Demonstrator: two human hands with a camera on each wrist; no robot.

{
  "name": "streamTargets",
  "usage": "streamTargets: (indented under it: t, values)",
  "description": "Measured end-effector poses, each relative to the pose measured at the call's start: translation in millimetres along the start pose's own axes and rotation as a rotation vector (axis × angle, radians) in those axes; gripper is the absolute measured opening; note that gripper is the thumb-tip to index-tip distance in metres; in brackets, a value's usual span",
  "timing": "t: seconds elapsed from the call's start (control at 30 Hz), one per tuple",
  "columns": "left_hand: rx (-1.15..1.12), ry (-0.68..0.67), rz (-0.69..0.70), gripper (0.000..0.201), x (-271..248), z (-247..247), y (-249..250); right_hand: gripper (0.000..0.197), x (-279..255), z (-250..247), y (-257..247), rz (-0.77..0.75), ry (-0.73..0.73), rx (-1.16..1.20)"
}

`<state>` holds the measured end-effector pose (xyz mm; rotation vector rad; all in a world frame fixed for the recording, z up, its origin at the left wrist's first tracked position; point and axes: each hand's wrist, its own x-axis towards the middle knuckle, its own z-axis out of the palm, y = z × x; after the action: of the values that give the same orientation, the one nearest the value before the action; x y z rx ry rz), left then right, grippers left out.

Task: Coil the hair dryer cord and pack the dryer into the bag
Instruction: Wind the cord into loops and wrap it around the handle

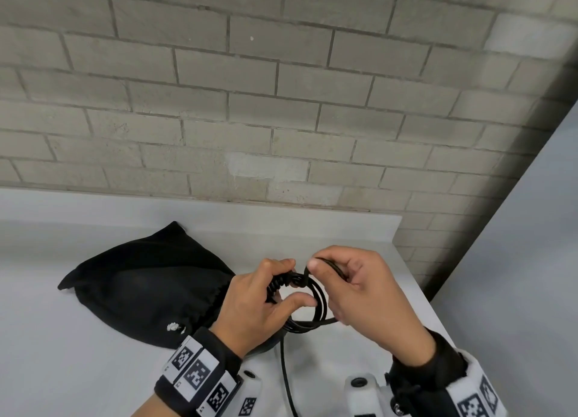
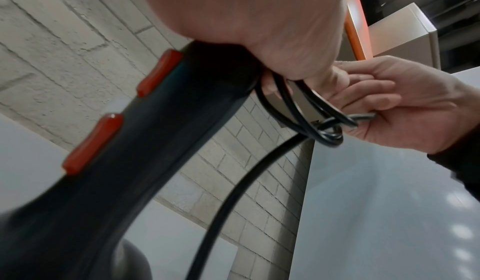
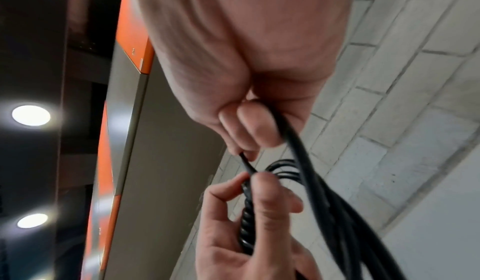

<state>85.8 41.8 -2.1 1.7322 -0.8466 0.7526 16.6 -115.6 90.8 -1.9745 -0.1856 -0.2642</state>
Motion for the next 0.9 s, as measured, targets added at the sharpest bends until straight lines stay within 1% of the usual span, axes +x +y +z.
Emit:
streamTargets:
  t: [0.13, 0.2, 0.27, 0.37, 0.43, 0.53, 0.57, 0.67, 0.73, 0.77, 0.8, 0.87, 0.9]
  values:
    - [0.046, 0.000, 0.022, 0.049, -0.2, 2.1, 1.0, 0.027, 3.2, -2.6, -2.9, 0.152, -0.045, 0.020]
    - [0.071, 0.010, 0.034, 0.044, -0.2, 2.2, 0.5, 0.028, 0.4, -5.5, -7.8, 0.166, -0.093, 0.037]
    - [0.076, 0.023, 0.028, 0.042, -0.5, 0.9, -0.9, 0.024, -5.2, -5.7, -10.4, 0.113, -0.136, 0.074]
    - [0.093, 0.038, -0.005, 0.036, -0.5, -1.1, -3.6, 0.012, -17.8, -2.2, 3.2, -0.056, -0.147, 0.087]
    - [0.104, 0.035, -0.021, 0.037, -0.3, -0.6, -3.9, 0.012, -28.1, 3.4, 24.1, -0.137, -0.104, 0.083]
    - [0.093, 0.032, -0.053, 0.041, -0.1, -0.4, -4.4, 0.025, -39.7, 15.5, 53.3, -0.203, 0.030, 0.031]
    - [0.086, 0.034, -0.067, 0.041, -0.1, -0.7, -4.8, 0.026, -41.9, 19.6, 60.5, -0.220, 0.074, -0.008]
    - [0.064, 0.032, -0.090, 0.041, 0.5, -1.0, -5.9, 0.013, -46.0, 27.2, 73.7, -0.316, 0.204, -0.141]
    - [0.055, 0.030, -0.089, 0.041, 0.8, -0.8, -5.8, 0.015, -49.6, 28.4, 73.3, -0.359, 0.267, -0.185]
    - [0.053, 0.033, -0.086, 0.042, 1.0, -0.8, -5.9, 0.012, -50.9, 28.5, 68.6, -0.328, 0.290, -0.164]
    - [0.054, 0.041, -0.083, 0.042, 1.2, -0.8, -6.2, 0.009, -52.0, 27.0, 63.2, -0.264, 0.309, -0.100]
    - [0.056, 0.053, -0.091, 0.042, 2.2, -0.6, -6.3, 0.004, -54.0, 21.9, 49.2, -0.111, 0.334, 0.161]
    - [0.056, 0.057, -0.101, 0.042, 3.0, -0.6, -6.4, 0.009, -55.4, 16.8, 42.0, -0.058, 0.325, 0.338]
